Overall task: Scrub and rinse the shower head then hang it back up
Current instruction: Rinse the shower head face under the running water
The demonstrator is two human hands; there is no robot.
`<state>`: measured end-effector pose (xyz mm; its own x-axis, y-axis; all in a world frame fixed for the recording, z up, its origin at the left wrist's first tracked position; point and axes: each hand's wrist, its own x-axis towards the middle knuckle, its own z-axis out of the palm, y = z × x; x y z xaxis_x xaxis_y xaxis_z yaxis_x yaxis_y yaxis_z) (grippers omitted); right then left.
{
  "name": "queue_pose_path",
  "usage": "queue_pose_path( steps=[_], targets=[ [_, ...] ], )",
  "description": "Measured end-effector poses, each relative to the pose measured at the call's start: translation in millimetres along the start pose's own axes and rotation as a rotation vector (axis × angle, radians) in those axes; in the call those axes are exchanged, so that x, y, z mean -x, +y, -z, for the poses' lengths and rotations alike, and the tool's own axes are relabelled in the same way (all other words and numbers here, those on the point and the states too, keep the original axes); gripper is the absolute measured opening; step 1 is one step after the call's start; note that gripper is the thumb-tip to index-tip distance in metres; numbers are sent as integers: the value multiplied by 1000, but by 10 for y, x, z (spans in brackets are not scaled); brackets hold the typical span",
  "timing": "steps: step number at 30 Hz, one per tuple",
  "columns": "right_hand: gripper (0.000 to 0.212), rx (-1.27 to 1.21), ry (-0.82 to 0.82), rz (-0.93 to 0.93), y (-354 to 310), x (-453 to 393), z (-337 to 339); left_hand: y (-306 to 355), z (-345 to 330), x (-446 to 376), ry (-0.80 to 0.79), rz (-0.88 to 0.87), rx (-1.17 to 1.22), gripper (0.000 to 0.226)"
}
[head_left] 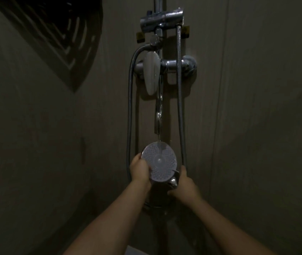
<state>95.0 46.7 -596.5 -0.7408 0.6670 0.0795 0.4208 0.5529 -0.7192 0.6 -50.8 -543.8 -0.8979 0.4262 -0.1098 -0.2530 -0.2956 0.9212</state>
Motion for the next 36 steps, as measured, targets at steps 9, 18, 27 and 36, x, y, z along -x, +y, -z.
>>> queue_pose_path(
  steps=[9, 18, 27, 36],
  targets=[
    [40, 118, 197, 18, 60, -17, 64, 42, 71, 57, 79, 165, 60, 27],
    [26, 376, 244, 78, 70, -72, 6, -35, 75, -13, -63, 72, -485, 50],
    [14, 522, 313, 179, -115, -46, 11, -252, -43, -115, -280, -714, -1659, 53],
    [15, 467, 429, 189, -275, -44, -1, -208, -58, -66, -206, -883, -1605, 54]
  ],
)
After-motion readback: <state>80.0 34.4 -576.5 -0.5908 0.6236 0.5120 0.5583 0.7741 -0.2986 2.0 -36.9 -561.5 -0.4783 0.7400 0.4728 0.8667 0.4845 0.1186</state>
